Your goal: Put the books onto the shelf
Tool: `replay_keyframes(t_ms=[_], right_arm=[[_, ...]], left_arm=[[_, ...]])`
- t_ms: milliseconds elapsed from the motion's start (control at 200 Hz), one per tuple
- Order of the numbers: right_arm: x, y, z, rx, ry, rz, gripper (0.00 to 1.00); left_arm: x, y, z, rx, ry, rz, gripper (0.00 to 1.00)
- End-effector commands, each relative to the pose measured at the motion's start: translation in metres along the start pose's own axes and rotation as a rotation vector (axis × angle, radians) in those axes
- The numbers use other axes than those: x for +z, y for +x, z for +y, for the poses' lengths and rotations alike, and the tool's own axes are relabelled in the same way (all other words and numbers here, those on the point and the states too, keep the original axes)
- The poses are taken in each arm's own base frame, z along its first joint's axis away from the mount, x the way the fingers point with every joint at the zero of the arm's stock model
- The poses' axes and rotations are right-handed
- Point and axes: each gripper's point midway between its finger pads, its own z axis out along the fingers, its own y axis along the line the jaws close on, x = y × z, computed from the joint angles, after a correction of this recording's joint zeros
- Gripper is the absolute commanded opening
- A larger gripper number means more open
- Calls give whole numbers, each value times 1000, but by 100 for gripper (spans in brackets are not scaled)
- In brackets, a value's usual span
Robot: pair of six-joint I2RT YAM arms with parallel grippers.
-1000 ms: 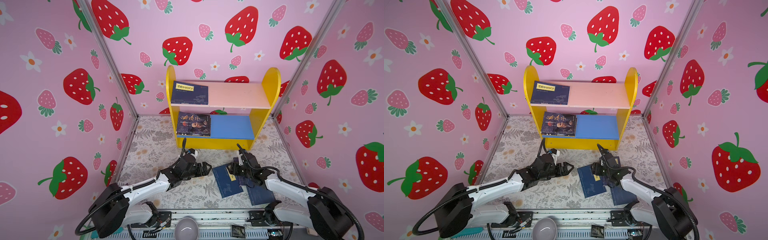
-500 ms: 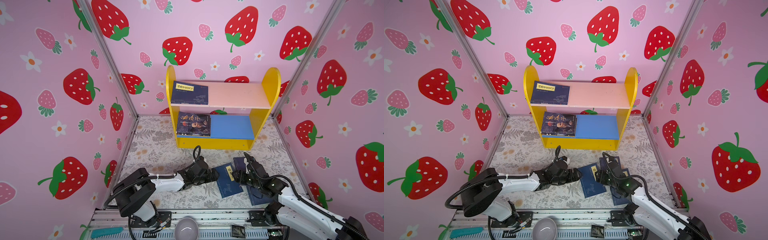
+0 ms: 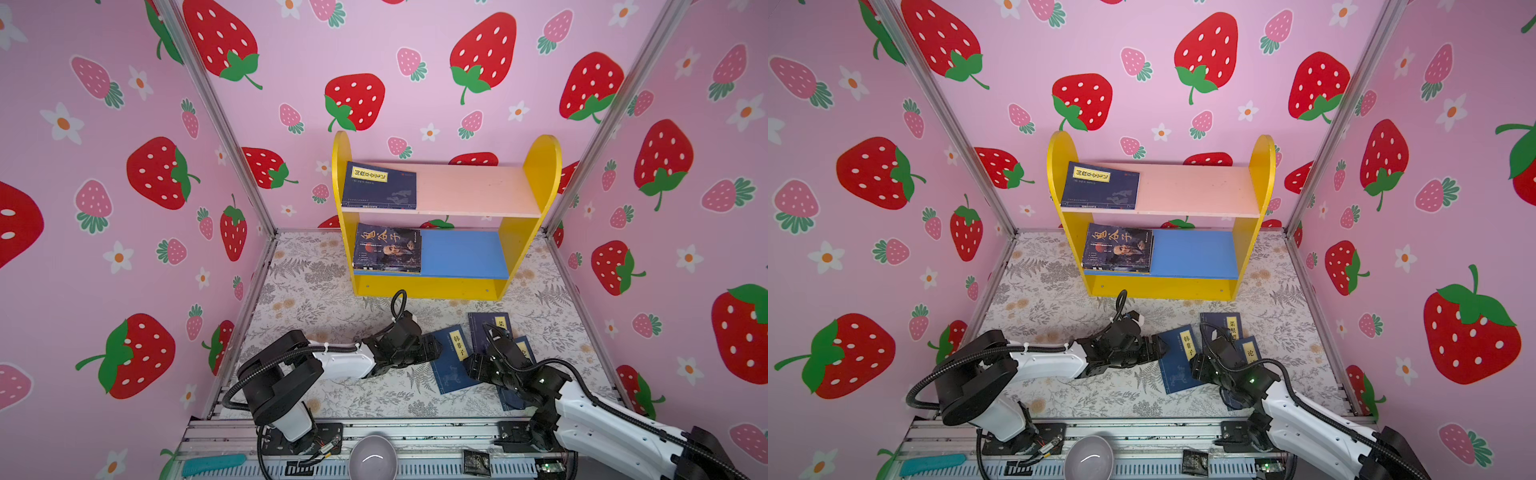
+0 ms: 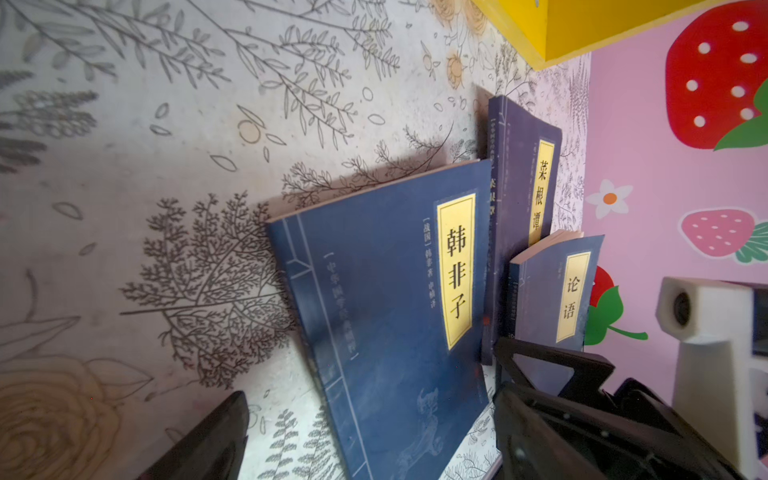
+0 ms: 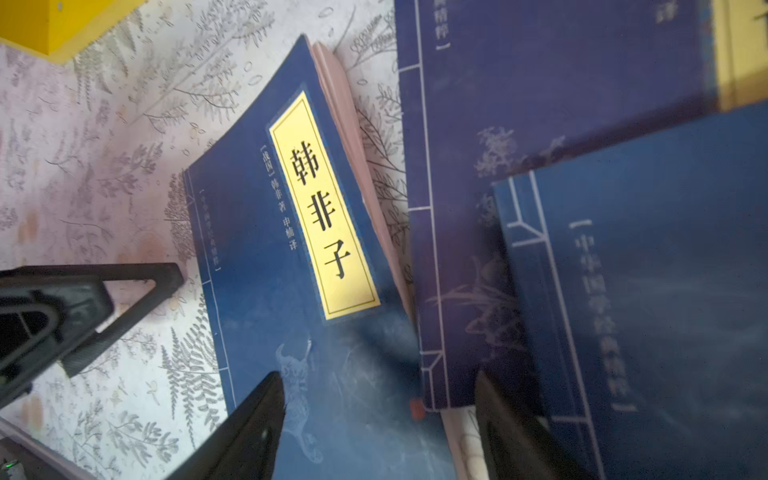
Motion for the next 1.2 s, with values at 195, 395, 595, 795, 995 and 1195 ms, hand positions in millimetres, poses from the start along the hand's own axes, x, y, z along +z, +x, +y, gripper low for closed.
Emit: replay_keyframes(t_ms=[195,395,595,795,995,1195], right_arm=[[28,52,27,-54,-38,203,73],[35,42,44,-175,47,197,74],[25,-1,54,-205,126,40,77],[24,-28,91,-211,25,-58,82],[46,-29,94,-243,46,-30,81],[64,-33,68,-191,146,-19,58]], left_arm=[[-7,-11,3,-42,31,-46,93],[-22,-19,19,-57,-7,-93,94],[-33,-18,33,-53,-56,-112,94],[-37,-20,34,-46,-58,-123,94],[-30,-18,34,-47,-50,-103,94],[-25,-18,36,-35,-64,-89,94]])
